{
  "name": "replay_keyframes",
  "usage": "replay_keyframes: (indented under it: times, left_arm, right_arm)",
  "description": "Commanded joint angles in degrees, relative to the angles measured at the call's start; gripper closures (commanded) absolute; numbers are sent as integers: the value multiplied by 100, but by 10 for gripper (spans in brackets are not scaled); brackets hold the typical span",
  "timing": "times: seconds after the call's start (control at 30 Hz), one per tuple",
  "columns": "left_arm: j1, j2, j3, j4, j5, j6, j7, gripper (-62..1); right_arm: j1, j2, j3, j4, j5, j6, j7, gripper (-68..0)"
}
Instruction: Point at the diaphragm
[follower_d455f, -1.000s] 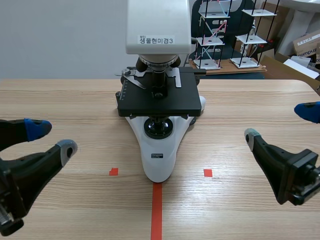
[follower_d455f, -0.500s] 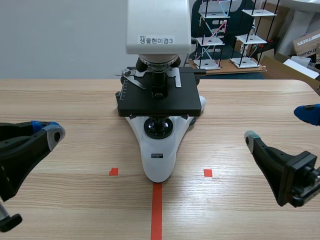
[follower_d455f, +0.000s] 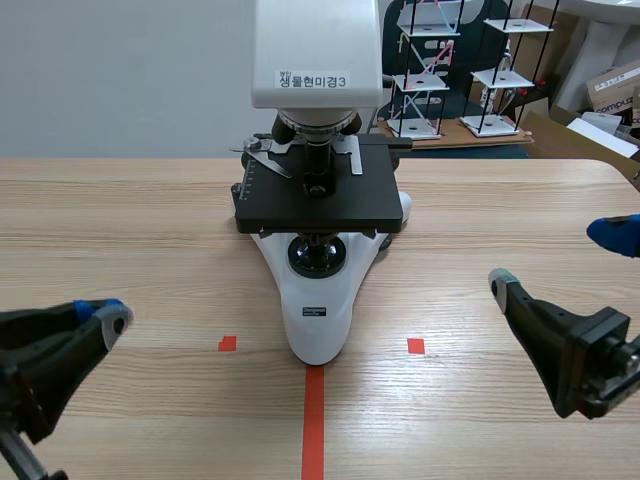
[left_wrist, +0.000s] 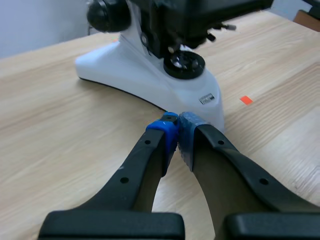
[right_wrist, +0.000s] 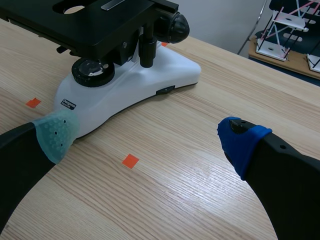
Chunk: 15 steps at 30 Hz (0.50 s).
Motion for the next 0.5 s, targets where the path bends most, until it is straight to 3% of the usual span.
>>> replay_keyframes:
  times: [0.0,0.1,0.47]
  left_arm:
    - [-190,144,120,-118,42,-48,-282,-17]
    - [-501,326,358,-573,219,-46,-597,-17]
    - [-1613,1034,833,-2352,1451,-33,-1829,-17]
  right_arm:
    - [63,28,13,22,24,-13,90,-604]
    - [63,28,13,22,22,-13,87,-604]
    - [63,28,13,22,22,-15,90,-604]
